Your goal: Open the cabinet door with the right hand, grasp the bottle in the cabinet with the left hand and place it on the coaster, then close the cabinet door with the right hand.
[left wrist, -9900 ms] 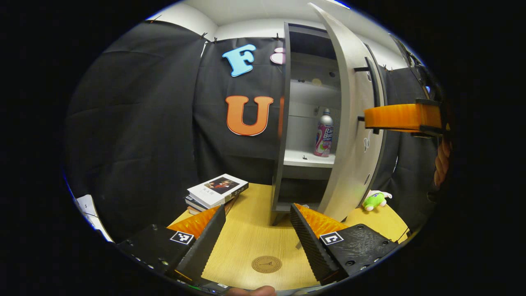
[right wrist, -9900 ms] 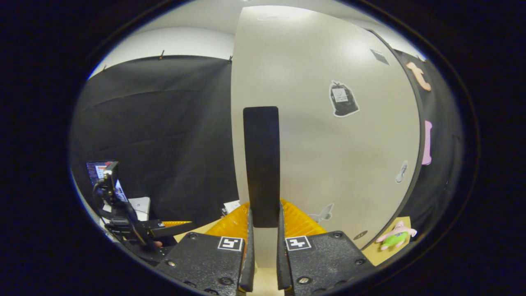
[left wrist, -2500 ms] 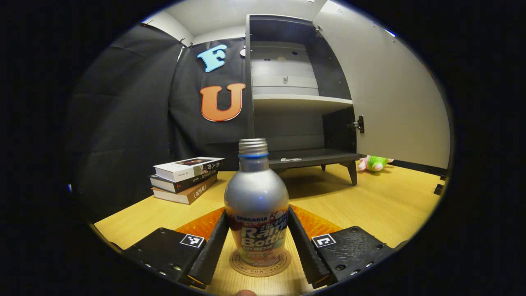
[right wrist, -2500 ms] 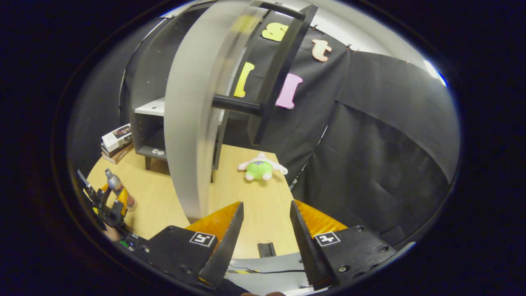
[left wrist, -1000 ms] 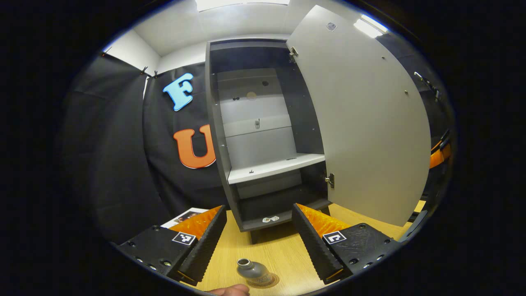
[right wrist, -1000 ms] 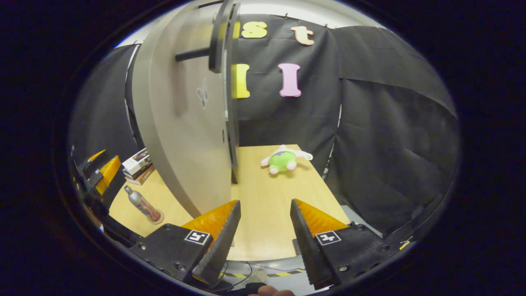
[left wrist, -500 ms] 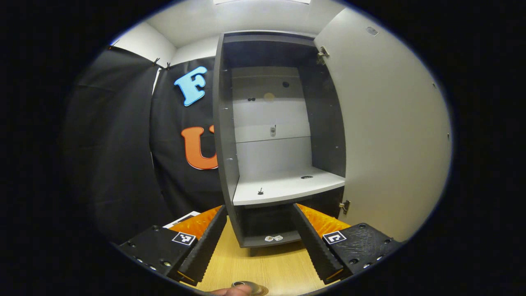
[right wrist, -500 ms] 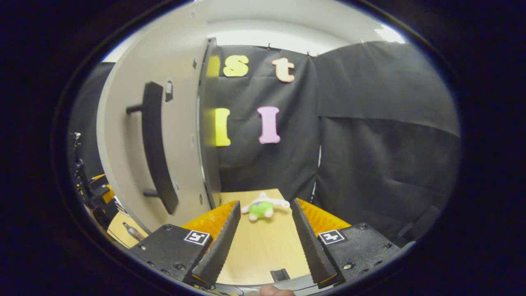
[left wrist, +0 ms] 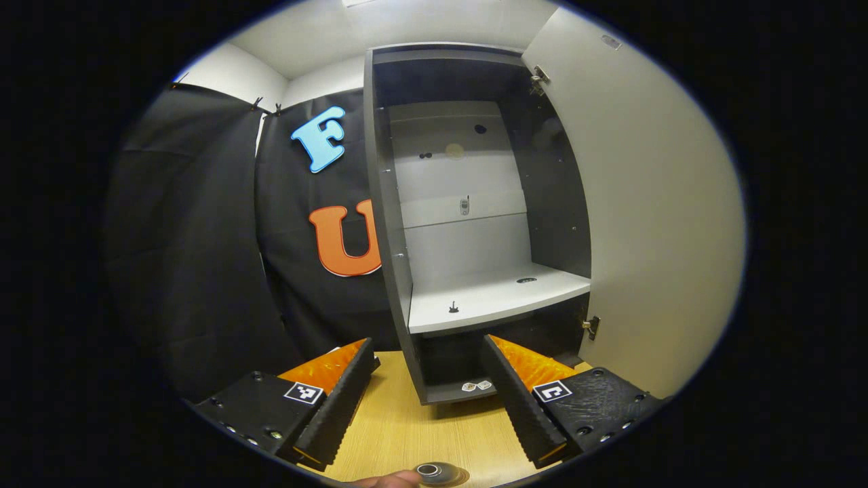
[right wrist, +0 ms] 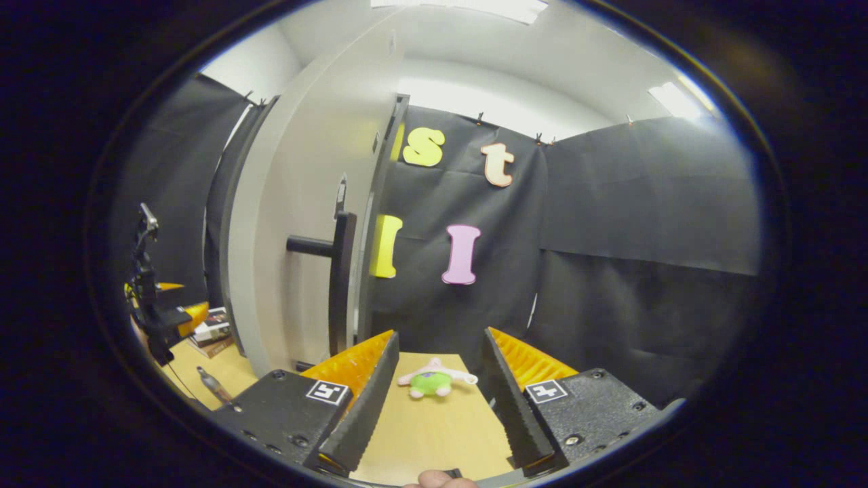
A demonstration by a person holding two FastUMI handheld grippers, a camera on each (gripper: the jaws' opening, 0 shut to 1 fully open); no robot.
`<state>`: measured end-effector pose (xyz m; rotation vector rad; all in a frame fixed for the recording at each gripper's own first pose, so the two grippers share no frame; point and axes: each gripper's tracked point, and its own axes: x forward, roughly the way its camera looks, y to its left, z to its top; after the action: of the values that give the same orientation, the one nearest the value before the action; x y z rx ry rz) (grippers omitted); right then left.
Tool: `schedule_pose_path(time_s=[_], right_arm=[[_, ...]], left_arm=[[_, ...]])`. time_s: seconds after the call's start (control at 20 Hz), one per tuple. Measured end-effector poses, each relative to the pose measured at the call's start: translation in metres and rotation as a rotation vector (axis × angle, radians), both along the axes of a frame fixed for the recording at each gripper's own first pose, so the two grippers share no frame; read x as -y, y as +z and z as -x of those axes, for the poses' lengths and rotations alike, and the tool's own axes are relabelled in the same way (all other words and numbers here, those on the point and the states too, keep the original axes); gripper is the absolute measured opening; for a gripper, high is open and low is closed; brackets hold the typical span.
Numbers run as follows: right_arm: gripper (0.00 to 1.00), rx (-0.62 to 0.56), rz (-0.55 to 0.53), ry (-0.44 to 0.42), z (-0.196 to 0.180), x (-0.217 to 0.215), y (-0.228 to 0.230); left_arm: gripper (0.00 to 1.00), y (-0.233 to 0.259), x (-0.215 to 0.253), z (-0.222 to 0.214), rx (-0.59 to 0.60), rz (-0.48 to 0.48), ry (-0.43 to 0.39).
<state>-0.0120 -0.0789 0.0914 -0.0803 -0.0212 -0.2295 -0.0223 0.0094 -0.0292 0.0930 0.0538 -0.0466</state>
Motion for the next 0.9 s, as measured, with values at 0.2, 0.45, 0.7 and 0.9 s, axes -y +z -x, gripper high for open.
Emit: schedule_pose_path(time_s=[0.2, 0.45, 0.7, 0.9], right_arm=[[0.81, -0.006, -0.016, 0.035, 0.004, -0.021, -0.005], [0.78, 0.013, -0.052, 0.103, 0.004, -0.039, 0.005], [0.81, 0.018, -0.068, 0.129, 0.003, -0.055, 0.002], [0.81, 0.011, -0.071, 0.205, -0.004, -0.076, 0.003]], left_arm=[[0.96, 0.02, 0.007, 0.003, 0.061, 0.07, -0.009], [0.96, 0.024, -0.02, 0.015, 0.086, 0.086, 0.042], [0.96, 0.029, -0.048, 0.031, 0.113, 0.052, 0.108], [0.96, 0.025, -0.048, 0.038, 0.102, 0.037, 0.111]])
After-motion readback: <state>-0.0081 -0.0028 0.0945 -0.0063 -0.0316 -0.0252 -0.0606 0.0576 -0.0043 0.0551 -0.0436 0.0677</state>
